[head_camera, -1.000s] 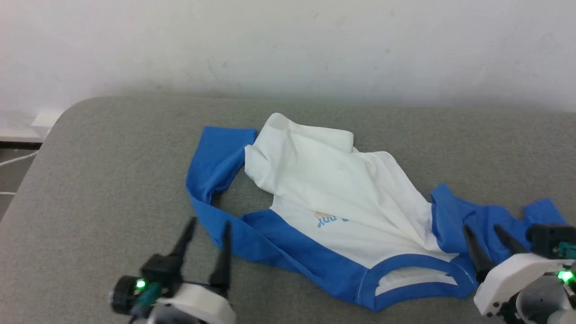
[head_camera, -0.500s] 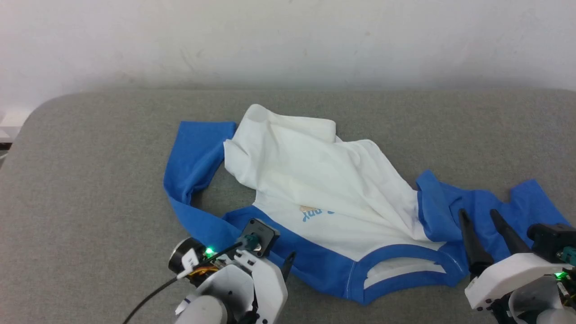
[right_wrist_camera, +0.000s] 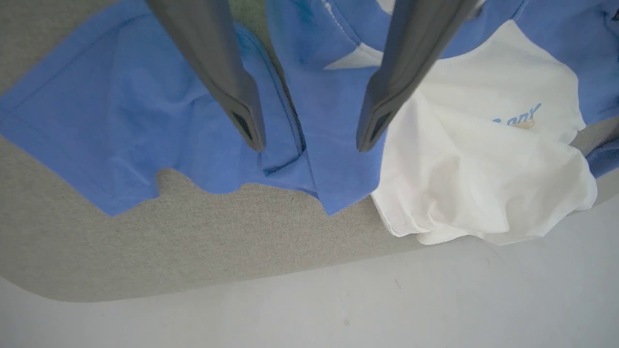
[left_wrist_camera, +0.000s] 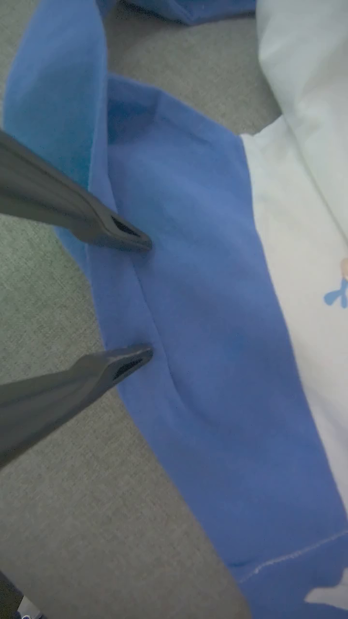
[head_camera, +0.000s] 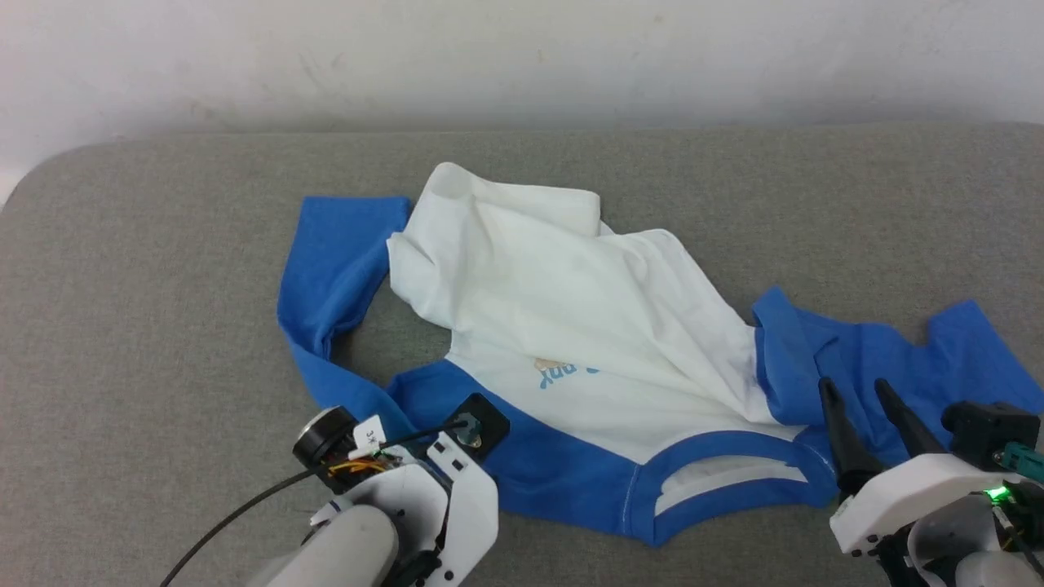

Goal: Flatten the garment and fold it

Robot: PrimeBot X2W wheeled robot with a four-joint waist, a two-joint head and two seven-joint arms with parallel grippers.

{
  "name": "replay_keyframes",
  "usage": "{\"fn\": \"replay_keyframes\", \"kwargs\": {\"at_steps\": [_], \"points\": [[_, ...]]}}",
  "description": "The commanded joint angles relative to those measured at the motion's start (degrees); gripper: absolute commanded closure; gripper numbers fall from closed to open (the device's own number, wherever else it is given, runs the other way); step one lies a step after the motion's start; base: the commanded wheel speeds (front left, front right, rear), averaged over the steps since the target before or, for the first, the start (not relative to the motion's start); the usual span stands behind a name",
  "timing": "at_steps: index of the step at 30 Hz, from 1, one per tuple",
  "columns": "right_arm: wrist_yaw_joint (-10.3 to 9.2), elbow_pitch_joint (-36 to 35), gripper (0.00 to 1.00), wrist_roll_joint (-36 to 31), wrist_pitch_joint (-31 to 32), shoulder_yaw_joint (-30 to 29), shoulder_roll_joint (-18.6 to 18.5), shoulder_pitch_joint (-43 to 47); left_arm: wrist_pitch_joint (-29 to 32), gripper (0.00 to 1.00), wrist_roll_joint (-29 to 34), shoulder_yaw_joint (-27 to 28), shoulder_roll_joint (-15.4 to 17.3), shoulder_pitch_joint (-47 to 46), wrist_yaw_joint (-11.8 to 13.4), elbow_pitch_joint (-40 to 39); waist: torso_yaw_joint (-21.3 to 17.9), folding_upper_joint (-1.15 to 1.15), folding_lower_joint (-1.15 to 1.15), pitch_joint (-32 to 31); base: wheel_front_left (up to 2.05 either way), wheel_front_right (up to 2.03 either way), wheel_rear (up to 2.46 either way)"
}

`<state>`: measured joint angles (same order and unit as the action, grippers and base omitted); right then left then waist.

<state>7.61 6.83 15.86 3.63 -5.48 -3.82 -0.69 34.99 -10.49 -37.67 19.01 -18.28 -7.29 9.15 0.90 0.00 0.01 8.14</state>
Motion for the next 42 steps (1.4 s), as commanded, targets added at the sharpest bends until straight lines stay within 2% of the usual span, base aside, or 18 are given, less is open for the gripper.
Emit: {"fn": "replay_keyframes", "kwargs": {"at_steps": [1, 6, 7, 8, 13, 23, 27, 30, 31, 36, 42], "points": [[-0.12, 0.25, 0.0, 0.26, -0.42, -0.03, 0.12, -0.77, 0.67, 0.0, -0.55, -0.58, 0.53, -0.85, -0.19, 0.57, 0.19, 0.0, -0.01, 0.27, 0.0, 0.0, 0.0], [-0.12, 0.68, 0.0, 0.18, -0.66, 0.4, 0.23, -1.68, 2.59, 0.0, -2.64, -1.87, 1.48, -1.53, -0.19, 2.66, 0.27, 0.0, -0.01, 1.43, 0.0, 0.0, 0.0], [-0.12, 0.72, 0.0, 0.21, -0.69, 0.52, 0.25, -1.82, 2.94, 0.6, -3.26, -2.08, 1.46, -1.47, -0.19, 3.15, 0.32, 0.0, -0.01, 1.59, 0.0, 0.0, 0.0], [-0.12, 0.78, 0.0, 0.22, -0.67, 0.67, 0.26, -1.9, 3.19, 1.0, -3.77, -2.12, 1.5, -1.39, -0.19, 3.56, 0.38, 0.0, -0.01, 1.72, 0.0, 0.0, 0.0], [-0.12, 1.35, 0.0, 0.05, -0.92, 0.43, 0.16, -1.45, 0.28, 1.0, -4.81, -0.83, 1.53, -1.06, 0.93, 3.61, 1.38, 0.0, -0.01, 0.91, 0.0, 0.0, 0.0], [-0.12, 1.97, 0.0, -0.45, -0.07, 0.22, 0.12, 1.11, -15.86, 1.0, -5.66, 5.67, 2.53, 4.3, 8.36, -1.57, 6.27, 0.0, -0.01, -4.3, 0.0, 0.0, 0.0], [-0.12, 2.15, 0.0, -0.38, 0.63, 0.7, 0.21, 2.01, -18.19, 1.0, -7.57, 6.52, 2.58, 9.48, 9.86, -1.67, 8.18, 0.0, -0.01, -5.47, 0.0, 0.0, 0.0], [-0.12, 2.41, 0.0, -0.28, 1.11, 1.23, 0.28, 2.6, -20.34, 1.0, -8.89, 6.37, 1.81, 12.51, 10.07, -0.45, 9.26, 0.0, -0.01, -6.1, 0.0, 0.0, 0.0], [-0.12, 2.45, 0.0, -0.24, 1.21, 1.31, 0.3, 2.76, -21.4, 0.0, -8.85, 6.3, 1.61, 12.99, 10.2, 0.3, 9.51, 0.0, -0.01, -6.25, 0.0, 0.0, 0.0], [-0.12, 2.34, 0.0, -0.65, 1.78, 1.68, 0.26, 2.98, -28.23, 0.0, -8.71, 7.05, 0.3, 13.23, 11.01, 3.09, 9.75, 0.0, -0.01, -6.44, 0.0, 0.0, 0.0], [-0.12, 1.57, 0.0, -1.29, 1.88, 1.1, 0.1, 3.73, -34.47, 0.0, -10.88, 10.14, -1.6, 13.56, 13.0, 1.98, 8.95, 0.0, -0.01, -6.93, 0.0, 0.0, 0.0]]}}
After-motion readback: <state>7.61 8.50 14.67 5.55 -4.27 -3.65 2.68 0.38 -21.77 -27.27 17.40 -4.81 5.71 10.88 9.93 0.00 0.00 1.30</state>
